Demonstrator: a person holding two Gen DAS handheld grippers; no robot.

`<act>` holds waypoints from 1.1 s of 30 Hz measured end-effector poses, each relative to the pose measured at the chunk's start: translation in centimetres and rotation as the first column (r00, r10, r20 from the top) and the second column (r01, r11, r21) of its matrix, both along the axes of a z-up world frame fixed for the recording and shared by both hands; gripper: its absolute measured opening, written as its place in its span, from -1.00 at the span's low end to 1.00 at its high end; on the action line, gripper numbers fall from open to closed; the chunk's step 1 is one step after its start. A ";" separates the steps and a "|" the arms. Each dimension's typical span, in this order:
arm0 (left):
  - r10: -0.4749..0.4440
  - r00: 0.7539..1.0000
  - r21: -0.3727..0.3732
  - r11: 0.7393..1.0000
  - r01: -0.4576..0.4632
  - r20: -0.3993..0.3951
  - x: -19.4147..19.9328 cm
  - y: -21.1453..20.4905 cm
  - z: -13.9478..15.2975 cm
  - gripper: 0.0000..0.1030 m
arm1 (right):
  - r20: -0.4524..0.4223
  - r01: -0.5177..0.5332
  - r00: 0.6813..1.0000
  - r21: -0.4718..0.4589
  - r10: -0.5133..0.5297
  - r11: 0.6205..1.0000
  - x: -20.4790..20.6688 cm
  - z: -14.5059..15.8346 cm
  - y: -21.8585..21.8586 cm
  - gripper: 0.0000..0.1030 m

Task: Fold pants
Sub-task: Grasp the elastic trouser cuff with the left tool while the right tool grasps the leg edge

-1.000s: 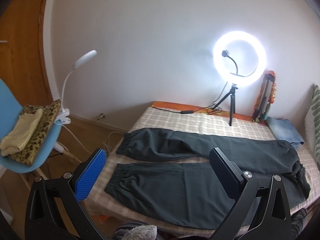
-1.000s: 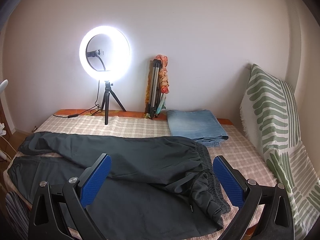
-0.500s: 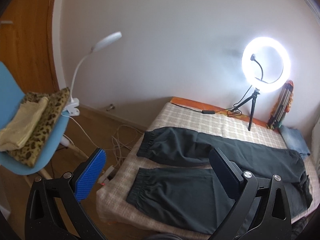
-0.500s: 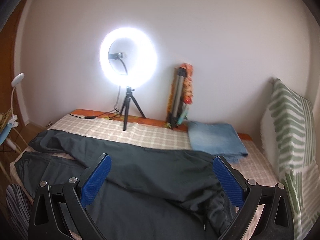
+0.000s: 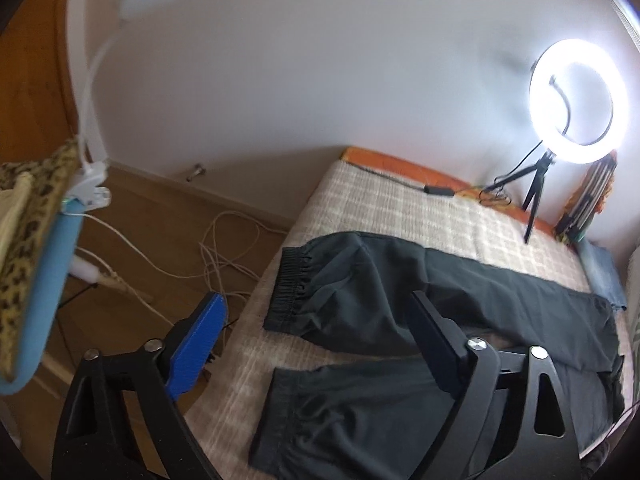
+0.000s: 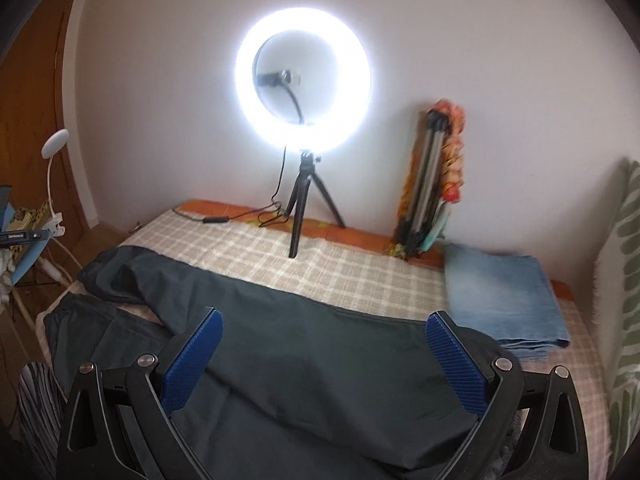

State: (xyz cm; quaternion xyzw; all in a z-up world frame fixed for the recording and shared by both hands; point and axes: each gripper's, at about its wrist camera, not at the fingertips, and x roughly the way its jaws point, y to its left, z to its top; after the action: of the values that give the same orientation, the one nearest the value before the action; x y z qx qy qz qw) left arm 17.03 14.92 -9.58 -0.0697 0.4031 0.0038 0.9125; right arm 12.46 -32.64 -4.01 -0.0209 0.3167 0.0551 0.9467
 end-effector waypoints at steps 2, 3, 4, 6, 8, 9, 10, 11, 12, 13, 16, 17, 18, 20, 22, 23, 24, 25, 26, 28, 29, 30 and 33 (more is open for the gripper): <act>-0.023 0.999 0.008 1.000 0.024 -0.029 1.6 -0.6 -1.3 0.58 | -0.035 -0.043 0.998 0.030 0.044 0.999 2.4 -1.0 -0.1 0.99; -0.032 0.998 0.006 0.999 0.032 -0.047 2.4 -1.0 -1.9 0.55 | -0.053 -0.049 0.997 0.036 0.051 0.998 3.6 -1.4 -0.2 0.99; -0.040 0.997 0.001 0.999 0.041 -0.063 3.1 -1.3 -2.5 0.49 | -0.076 -0.054 0.995 0.047 0.058 0.997 5.3 -2.0 -0.3 0.99; -0.053 0.995 -0.006 0.999 0.053 -0.087 4.5 -1.7 -3.5 0.45 | -0.103 -0.069 0.992 0.050 0.074 0.996 7.9 -3.0 -0.6 0.96; -0.056 0.994 -0.002 0.998 0.056 -0.099 5.6 -2.0 -4.2 0.34 | -0.129 -0.094 0.987 0.022 0.096 0.995 10.4 -4.3 -0.6 0.92; -0.056 0.993 0.000 0.998 0.056 -0.106 6.2 -2.1 -4.6 0.31 | -0.144 -0.110 0.984 0.001 0.109 0.994 11.5 -5.0 -0.4 0.89; -0.054 0.992 0.004 0.999 0.055 -0.110 6.6 -2.2 -4.8 0.22 | -0.168 -0.129 0.978 -0.026 0.123 0.991 12.8 -6.0 -0.2 0.87; -0.049 0.992 0.009 0.999 0.051 -0.115 7.1 -2.1 -5.1 0.10 | -0.187 -0.144 0.973 -0.039 0.134 0.989 13.7 -6.7 -0.1 0.87; -0.043 0.992 0.011 0.999 0.045 -0.122 7.6 -2.0 -5.5 0.06 | -0.205 -0.162 0.967 -0.045 0.149 0.986 14.6 -7.6 0.1 0.87; -0.038 0.991 0.008 0.999 0.039 -0.129 8.1 -1.8 -5.8 0.04 | -0.225 -0.183 0.960 -0.042 0.169 0.982 15.4 -8.4 0.3 0.87; 0.007 0.986 -0.010 1.000 -0.009 -0.164 9.6 -0.6 -7.1 0.04 | -0.271 -0.229 0.939 -0.031 0.212 0.973 17.5 -11.2 1.2 0.87; 0.021 0.985 -0.014 1.000 -0.024 -0.173 10.1 -0.3 -7.6 0.04 | -0.286 -0.238 0.933 -0.034 0.218 0.971 18.0 -12.0 1.4 0.87; 0.036 0.983 -0.017 0.999 -0.039 -0.182 10.5 0.1 -8.1 0.04 | -0.301 -0.248 0.927 -0.041 0.225 0.968 18.7 -12.9 1.8 0.87; 0.049 0.979 -0.023 0.998 -0.055 -0.197 11.0 0.6 -8.7 0.04 | -0.330 -0.274 0.913 -0.064 0.239 0.959 19.8 -14.7 2.5 0.87; 0.051 0.976 -0.024 0.998 -0.057 -0.211 11.8 0.8 -9.5 0.04 | -0.358 -0.301 0.900 -0.097 0.249 0.948 20.8 -16.2 3.4 0.87; 0.050 0.975 -0.018 0.998 -0.056 -0.216 12.1 0.7 -9.7 0.04 | -0.370 -0.311 0.894 -0.109 0.252 0.944 21.2 -16.7 3.7 0.87; 0.051 0.973 -0.003 0.999 -0.053 -0.223 12.5 0.6 -10.1 0.04 | -0.378 -0.319 0.890 -0.118 0.255 0.940 21.6 -17.2 3.9 0.90; 0.056 0.972 0.022 0.998 -0.052 -0.230 12.8 0.4 -10.3 0.04 | -0.402 -0.326 0.880 -0.120 0.254 0.938 22.2 -17.9 3.9 0.92; 0.058 0.971 0.039 0.998 -0.051 -0.233 13.0 0.4 -10.5 0.04 | -0.409 -0.325 0.876 -0.110 0.255 0.939 22.5 -18.2 3.9 0.99; 0.072 0.969 0.070 0.996 -0.057 -0.238 13.4 0.2 -10.8 0.04 | -0.423 -0.318 0.868 -0.072 0.260 0.945 23.0 -18.3 3.6 0.99; 0.074 0.968 0.067 0.996 -0.059 -0.239 13.5 0.2 -10.8 0.04 | -0.433 -0.316 0.863 -0.057 0.262 0.947 23.1 -18.4 3.5 0.99; 0.072 0.969 0.058 0.997 -0.060 -0.238 13.6 0.2 -10.9 0.04 | -0.438 -0.316 0.859 -0.044 0.266 0.948 23.2 -18.5 3.4 0.97; 0.061 0.968 0.097 0.995 -0.038 -0.243 13.9 -0.4 -11.2 0.04 | -0.422 -0.324 0.860 -0.012 0.289 0.946 22.8 -18.6 3.3 0.91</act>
State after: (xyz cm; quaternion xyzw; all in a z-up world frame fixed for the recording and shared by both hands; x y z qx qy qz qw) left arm 30.98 14.55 -20.83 -0.0370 0.5104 0.0536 0.8575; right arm 35.29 -29.30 -22.63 -0.0980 0.5047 0.1948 0.8353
